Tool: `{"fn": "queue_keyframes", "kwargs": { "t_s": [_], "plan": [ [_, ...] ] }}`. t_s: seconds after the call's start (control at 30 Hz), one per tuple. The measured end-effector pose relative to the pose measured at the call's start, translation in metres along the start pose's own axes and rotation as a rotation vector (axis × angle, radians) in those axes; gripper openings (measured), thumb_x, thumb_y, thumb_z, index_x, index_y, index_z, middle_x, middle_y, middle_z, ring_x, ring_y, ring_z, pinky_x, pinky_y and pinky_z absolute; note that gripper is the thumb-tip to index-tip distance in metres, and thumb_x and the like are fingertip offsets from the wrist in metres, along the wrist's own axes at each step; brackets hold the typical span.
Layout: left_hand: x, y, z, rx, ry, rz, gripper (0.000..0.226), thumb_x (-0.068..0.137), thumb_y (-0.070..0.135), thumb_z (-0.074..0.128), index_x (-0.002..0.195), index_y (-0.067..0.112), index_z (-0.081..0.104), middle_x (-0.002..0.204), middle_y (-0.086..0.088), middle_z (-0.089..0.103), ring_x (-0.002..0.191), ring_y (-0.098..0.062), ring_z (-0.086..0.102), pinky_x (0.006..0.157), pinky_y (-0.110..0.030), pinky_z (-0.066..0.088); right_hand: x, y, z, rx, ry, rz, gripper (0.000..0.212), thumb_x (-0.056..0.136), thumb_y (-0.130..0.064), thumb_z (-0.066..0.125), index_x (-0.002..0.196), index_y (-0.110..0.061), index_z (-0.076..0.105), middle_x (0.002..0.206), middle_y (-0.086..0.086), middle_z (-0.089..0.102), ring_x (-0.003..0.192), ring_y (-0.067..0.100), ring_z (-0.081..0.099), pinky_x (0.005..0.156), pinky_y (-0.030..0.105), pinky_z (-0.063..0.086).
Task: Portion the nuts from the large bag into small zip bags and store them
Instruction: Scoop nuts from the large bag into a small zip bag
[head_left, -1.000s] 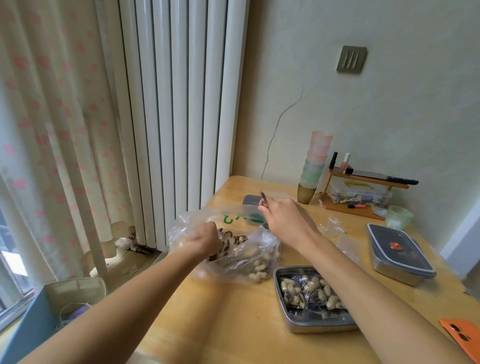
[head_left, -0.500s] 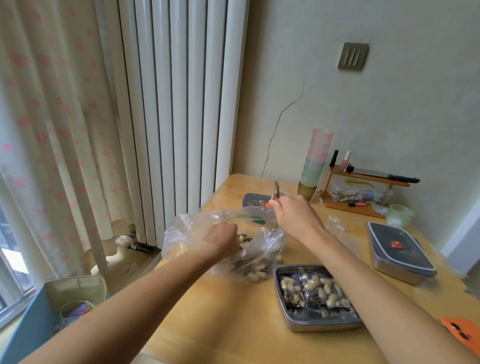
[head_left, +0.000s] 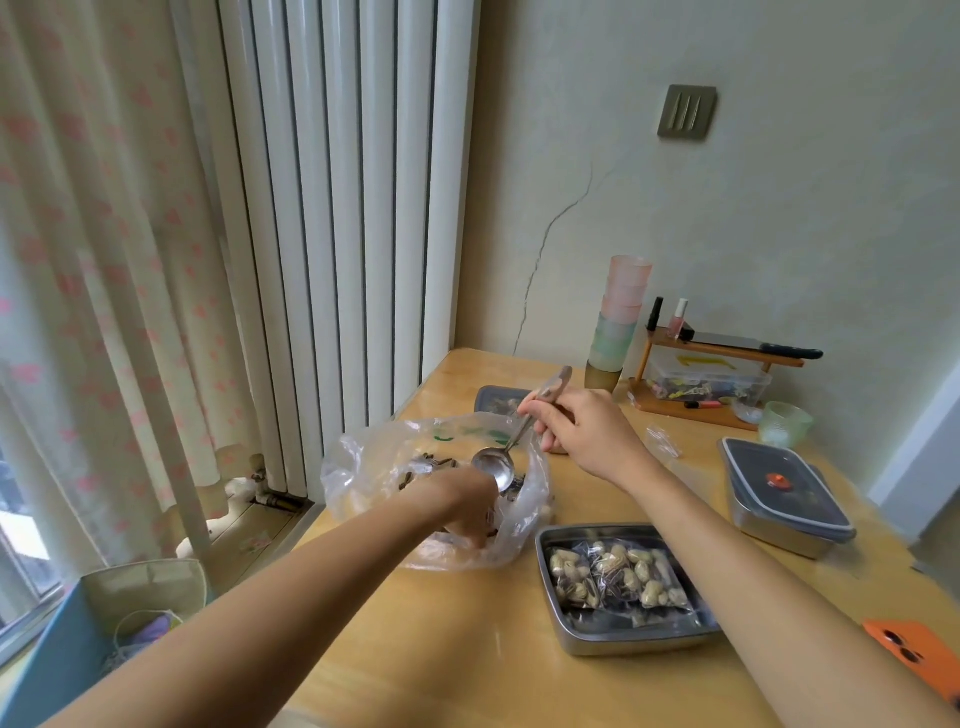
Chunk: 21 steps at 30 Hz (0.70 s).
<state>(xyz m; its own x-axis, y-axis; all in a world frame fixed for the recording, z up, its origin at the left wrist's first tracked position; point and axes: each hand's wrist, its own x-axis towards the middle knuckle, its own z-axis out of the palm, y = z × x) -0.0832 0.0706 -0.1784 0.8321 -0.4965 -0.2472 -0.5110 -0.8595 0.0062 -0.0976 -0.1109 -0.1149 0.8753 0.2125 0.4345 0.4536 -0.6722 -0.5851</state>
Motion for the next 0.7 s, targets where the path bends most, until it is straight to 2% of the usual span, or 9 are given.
{"fn": "queue_keyframes", "kwargs": {
  "t_s": [0.07, 0.1, 0.2, 0.33, 0.5, 0.57, 0.7],
  "plan": [
    [-0.002, 0.001, -0.006, 0.011, 0.033, -0.01, 0.019, 0.089, 0.019, 0.069, 0.075, 0.014, 0.056, 0.064, 0.0, 0.049, 0.062, -0.019, 0.051, 0.06, -0.036, 0.048, 0.001, -0.002, 0.001, 0.016, -0.022, 0.008, 0.023, 0.105, -0.025, 0.061, 0.102, -0.011, 0.078, 0.076, 0.003, 0.073, 0.063, 0.014, 0.071, 0.068, 0.027, 0.06],
    [-0.004, 0.001, -0.01, 0.015, 0.051, -0.014, 0.016, 0.09, 0.018, 0.067, 0.079, 0.013, 0.057, 0.066, 0.001, 0.049, 0.064, -0.019, 0.051, 0.06, -0.035, 0.048, 0.002, -0.002, 0.001, 0.023, -0.036, 0.015, 0.023, 0.105, -0.026, 0.06, 0.102, -0.012, 0.078, 0.078, 0.004, 0.073, 0.064, 0.015, 0.072, 0.068, 0.028, 0.06],
    [-0.006, -0.001, -0.021, 0.026, 0.11, -0.008, 0.011, 0.091, 0.017, 0.067, 0.1, 0.011, 0.064, 0.079, -0.002, 0.056, 0.08, -0.024, 0.057, 0.068, -0.033, 0.05, 0.006, -0.004, 0.001, 0.025, -0.049, 0.049, 0.025, 0.106, -0.026, 0.057, 0.098, -0.015, 0.077, 0.077, 0.004, 0.072, 0.063, 0.02, 0.071, 0.067, 0.03, 0.06],
    [-0.004, -0.007, -0.033, 0.012, 0.207, 0.0, 0.014, 0.09, 0.015, 0.069, 0.103, 0.011, 0.069, 0.086, -0.003, 0.059, 0.087, -0.026, 0.063, 0.074, -0.035, 0.054, 0.01, -0.007, -0.001, 0.002, -0.063, 0.105, 0.027, 0.107, -0.028, 0.054, 0.094, -0.02, 0.076, 0.078, 0.004, 0.073, 0.062, 0.019, 0.072, 0.065, 0.026, 0.057],
    [-0.003, -0.009, -0.044, 0.007, 0.354, 0.044, 0.008, 0.09, 0.015, 0.072, 0.092, 0.018, 0.065, 0.076, 0.004, 0.052, 0.079, -0.021, 0.059, 0.066, -0.029, 0.045, 0.011, 0.004, -0.003, -0.01, -0.008, 0.235, 0.031, 0.107, -0.031, 0.049, 0.092, -0.018, 0.074, 0.074, 0.001, 0.072, 0.057, 0.015, 0.07, 0.06, 0.021, 0.049],
    [-0.003, -0.01, -0.044, 0.0, 0.392, 0.047, 0.013, 0.089, 0.012, 0.071, 0.088, 0.02, 0.061, 0.074, 0.004, 0.051, 0.077, -0.021, 0.057, 0.064, -0.028, 0.042, 0.011, 0.012, -0.003, 0.007, 0.024, 0.304, 0.033, 0.108, -0.031, 0.048, 0.092, -0.016, 0.072, 0.073, 0.002, 0.072, 0.056, 0.014, 0.069, 0.062, 0.024, 0.051],
    [0.0, -0.013, -0.042, -0.013, 0.425, 0.065, 0.024, 0.086, 0.009, 0.07, 0.081, 0.023, 0.052, 0.068, 0.007, 0.043, 0.076, -0.022, 0.055, 0.063, -0.028, 0.04, 0.006, 0.028, -0.003, 0.09, 0.073, 0.461, 0.036, 0.11, -0.028, 0.045, 0.093, -0.01, 0.071, 0.076, 0.009, 0.074, 0.059, 0.019, 0.071, 0.055, 0.023, 0.052]
  ]
}}
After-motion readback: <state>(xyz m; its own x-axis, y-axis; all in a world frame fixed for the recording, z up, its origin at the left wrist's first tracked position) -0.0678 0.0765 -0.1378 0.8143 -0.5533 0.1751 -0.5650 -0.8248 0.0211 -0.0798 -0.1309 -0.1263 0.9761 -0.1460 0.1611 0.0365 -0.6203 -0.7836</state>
